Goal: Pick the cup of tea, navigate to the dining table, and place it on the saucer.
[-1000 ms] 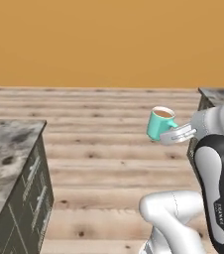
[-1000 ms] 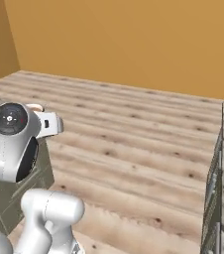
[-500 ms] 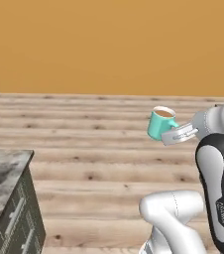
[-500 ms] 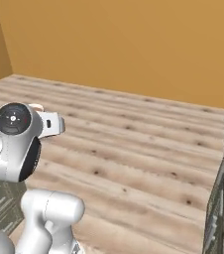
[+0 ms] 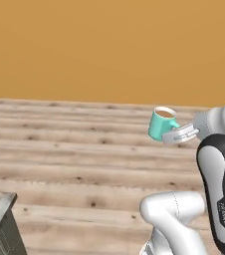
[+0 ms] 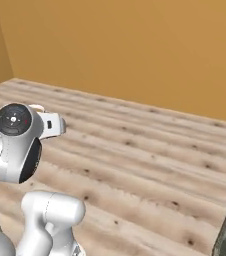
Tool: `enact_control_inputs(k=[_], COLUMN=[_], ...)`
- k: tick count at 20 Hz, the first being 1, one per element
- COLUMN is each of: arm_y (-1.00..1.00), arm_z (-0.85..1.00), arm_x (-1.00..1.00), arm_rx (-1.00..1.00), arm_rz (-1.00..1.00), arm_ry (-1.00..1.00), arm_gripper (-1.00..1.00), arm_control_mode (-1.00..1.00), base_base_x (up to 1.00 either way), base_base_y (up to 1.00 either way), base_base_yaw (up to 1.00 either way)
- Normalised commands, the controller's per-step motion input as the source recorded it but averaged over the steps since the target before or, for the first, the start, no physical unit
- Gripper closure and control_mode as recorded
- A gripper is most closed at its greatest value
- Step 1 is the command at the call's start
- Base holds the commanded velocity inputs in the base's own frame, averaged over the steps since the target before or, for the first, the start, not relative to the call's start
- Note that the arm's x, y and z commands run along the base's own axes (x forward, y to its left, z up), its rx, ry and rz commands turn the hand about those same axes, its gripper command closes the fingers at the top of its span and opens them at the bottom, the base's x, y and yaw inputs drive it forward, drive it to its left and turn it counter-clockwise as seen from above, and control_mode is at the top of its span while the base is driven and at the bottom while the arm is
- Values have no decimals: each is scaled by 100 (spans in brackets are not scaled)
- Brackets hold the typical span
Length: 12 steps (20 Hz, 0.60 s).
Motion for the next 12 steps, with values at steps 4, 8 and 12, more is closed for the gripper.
enact_control_inputs(k=[4, 8, 12], arm_y=[0, 0, 0], arm_z=[0, 0, 0], arm_x=[0, 0, 0], arm_rx=[0, 0, 0], arm_rz=[0, 0, 0], arm_ry=[0, 0, 0], arm_gripper=[100, 100, 100], arm_control_mode=[100, 100, 100], base_base_x=[100, 100, 100], base_base_y=[0, 0, -5], base_base_yaw=[35, 46, 52])
